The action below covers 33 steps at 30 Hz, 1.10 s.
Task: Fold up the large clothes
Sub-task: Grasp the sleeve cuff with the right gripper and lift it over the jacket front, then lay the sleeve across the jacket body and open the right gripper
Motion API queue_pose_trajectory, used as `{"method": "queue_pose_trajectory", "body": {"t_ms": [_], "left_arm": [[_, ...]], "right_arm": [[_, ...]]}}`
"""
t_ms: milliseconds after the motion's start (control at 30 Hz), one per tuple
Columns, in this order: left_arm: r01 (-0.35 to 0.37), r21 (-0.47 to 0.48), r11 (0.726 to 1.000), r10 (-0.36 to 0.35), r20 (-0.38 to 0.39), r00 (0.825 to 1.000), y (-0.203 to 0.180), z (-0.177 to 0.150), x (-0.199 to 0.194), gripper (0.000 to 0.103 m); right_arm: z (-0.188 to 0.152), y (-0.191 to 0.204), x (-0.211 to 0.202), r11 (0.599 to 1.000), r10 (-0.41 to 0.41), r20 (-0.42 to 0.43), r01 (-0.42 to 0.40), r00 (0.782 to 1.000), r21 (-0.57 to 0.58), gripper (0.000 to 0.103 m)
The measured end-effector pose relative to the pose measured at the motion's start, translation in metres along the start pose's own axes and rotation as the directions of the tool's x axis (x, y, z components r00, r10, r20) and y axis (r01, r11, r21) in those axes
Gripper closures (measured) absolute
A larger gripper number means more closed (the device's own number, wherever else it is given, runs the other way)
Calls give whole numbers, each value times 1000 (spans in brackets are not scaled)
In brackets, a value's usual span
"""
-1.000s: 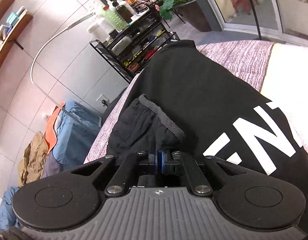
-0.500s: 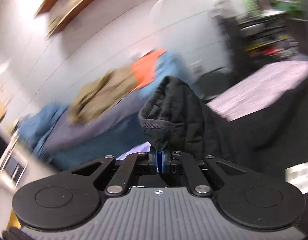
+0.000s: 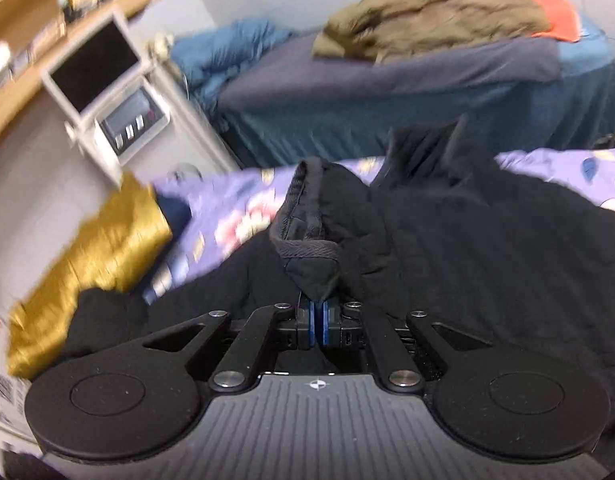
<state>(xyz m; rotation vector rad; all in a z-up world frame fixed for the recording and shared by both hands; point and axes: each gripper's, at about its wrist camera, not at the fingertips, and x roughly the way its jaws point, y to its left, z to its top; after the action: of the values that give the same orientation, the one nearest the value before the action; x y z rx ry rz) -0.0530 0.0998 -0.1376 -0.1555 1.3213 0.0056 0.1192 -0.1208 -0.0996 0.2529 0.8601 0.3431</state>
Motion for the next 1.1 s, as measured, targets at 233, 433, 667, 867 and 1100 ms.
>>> {"method": "queue_pose_trajectory", "body": {"t_ms": [233, 433, 667, 867, 1100], "left_arm": [[6, 13, 1000, -6, -19, 1000, 8, 3, 6, 0], [-4, 55, 998, 4, 6, 1000, 2, 16, 3, 0], [-32, 255, 966, -4, 140, 990, -42, 69, -10, 0], [29, 406, 913, -120, 201, 972, -115, 122, 1, 0], [17, 390, 921, -42, 54, 998, -161, 163, 71, 0]], "right_arm": [[-17, 8, 53, 996, -78, -111, 74, 991, -44, 95], [-28, 11, 71, 996, -87, -193, 84, 977, -25, 58], [-35, -17, -4, 990, -137, -14, 137, 991, 27, 17], [-48, -83, -29, 925, -378, -44, 380, 925, 22, 9], [-57, -125, -14, 901, -430, -155, 435, 889, -4, 0]]}}
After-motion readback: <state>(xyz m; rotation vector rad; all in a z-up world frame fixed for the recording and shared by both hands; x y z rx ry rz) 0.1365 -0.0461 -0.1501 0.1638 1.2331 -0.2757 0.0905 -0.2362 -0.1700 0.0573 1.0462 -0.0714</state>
